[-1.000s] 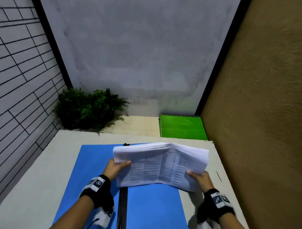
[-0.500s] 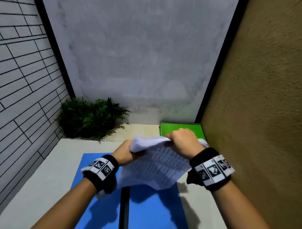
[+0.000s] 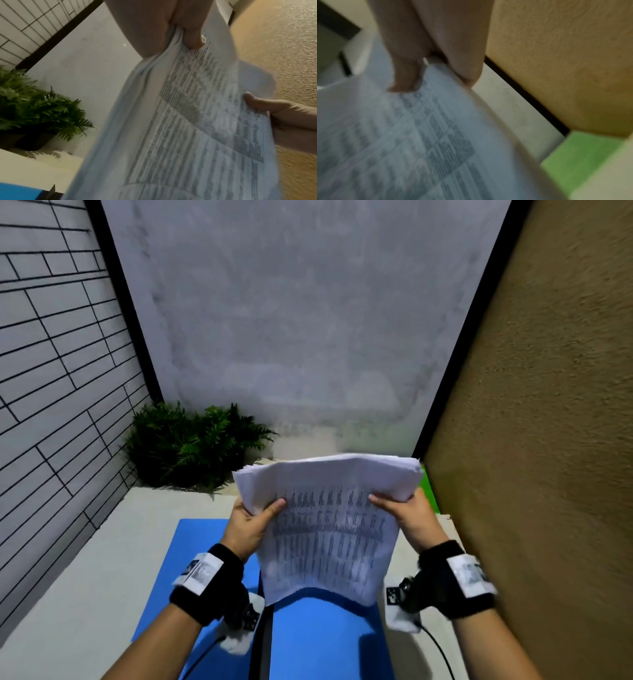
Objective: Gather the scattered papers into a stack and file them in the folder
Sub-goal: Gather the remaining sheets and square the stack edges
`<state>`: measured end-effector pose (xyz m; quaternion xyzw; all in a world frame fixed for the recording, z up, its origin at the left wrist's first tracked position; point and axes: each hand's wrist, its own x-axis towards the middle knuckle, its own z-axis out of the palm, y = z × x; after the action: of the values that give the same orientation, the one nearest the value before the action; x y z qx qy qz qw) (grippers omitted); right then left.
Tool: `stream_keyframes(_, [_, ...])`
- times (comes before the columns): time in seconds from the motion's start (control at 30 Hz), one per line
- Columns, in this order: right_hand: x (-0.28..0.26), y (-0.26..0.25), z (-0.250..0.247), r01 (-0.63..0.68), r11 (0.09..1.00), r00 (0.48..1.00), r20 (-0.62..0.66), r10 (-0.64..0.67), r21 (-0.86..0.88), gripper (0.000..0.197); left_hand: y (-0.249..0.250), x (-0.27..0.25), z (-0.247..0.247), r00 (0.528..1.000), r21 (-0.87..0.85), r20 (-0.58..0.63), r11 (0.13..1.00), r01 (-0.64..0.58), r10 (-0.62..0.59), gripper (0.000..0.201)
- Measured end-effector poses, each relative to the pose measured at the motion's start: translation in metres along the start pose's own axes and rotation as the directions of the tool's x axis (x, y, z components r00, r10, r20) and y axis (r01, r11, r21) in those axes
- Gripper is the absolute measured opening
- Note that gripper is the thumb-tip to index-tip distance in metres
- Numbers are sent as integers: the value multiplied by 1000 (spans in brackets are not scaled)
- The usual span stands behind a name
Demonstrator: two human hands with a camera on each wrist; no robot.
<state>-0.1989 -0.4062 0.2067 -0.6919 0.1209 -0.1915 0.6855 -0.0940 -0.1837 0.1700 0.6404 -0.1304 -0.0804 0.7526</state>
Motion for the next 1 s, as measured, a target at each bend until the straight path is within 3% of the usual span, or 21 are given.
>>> stream_keyframes(0.1, [-8, 9, 6, 93, 995, 987, -133, -88, 27, 24, 4, -8, 9, 995, -17, 95, 1000, 21, -19, 27])
stream_keyframes(0.17, [-13, 14, 0, 118, 993, 980, -168, -111, 31, 23, 12, -8, 5, 978, -77, 207, 997, -20, 36, 45])
stream_keyframes(0.23, [-20, 25, -5, 82, 996, 985, -155, -78, 17, 22, 16, -5, 1, 943, -45, 327, 998, -51, 63, 66])
stream_keyframes(0.3, [-25, 34, -7, -18, 999, 994, -110, 22, 41, 31, 9, -6, 1, 921, 20, 390, 1000, -9, 0, 69])
stream_keyframes(0.37, [-27, 38, -9, -60, 996, 992, -108, 66, 60, 60, 0, -7, 7, 933, 58, 355, 997, 46, -63, 62])
stream_keyframes(0.4, [-27, 37, -9, -41, 997, 991, -127, 49, 65, 58, 0, -7, 9, 949, 40, 307, 997, 62, -71, 58])
stream_keyframes(0.47, [-28, 26, -12, 41, 996, 992, -120, -31, 80, 20, 6, -4, 10, 970, 9, 237, 999, 44, -45, 65])
stream_keyframes(0.53, [-29, 18, -19, 117, 992, 987, -113, -111, 46, 35, 17, -1, 7, 975, -6, 222, 1000, 12, -11, 73])
stream_keyframes(0.6, [-30, 13, -26, 182, 982, 982, -52, -179, 53, 20, 25, -1, 3, 958, -10, 287, 1000, -8, 11, 70])
stream_keyframes(0.67, [-28, 11, -31, 182, 983, 983, -7, -182, 14, 33, 27, -2, 2, 908, 46, 417, 997, -56, 32, 61])
stream_keyframes(0.73, [-23, 13, -31, 160, 987, 987, -11, -161, -25, 31, 27, -3, 3, 864, 96, 502, 992, -75, 17, 54])
stream_keyframes(0.87, [-15, 10, -22, 113, 993, 993, 30, -112, -20, 25, 24, 2, 9, 846, 140, 533, 988, -63, -22, 46])
stream_keyframes(1.0, [-9, 8, -20, 107, 994, 994, 37, -106, -18, 45, 26, 7, 7, 860, 144, 511, 988, -64, -19, 33])
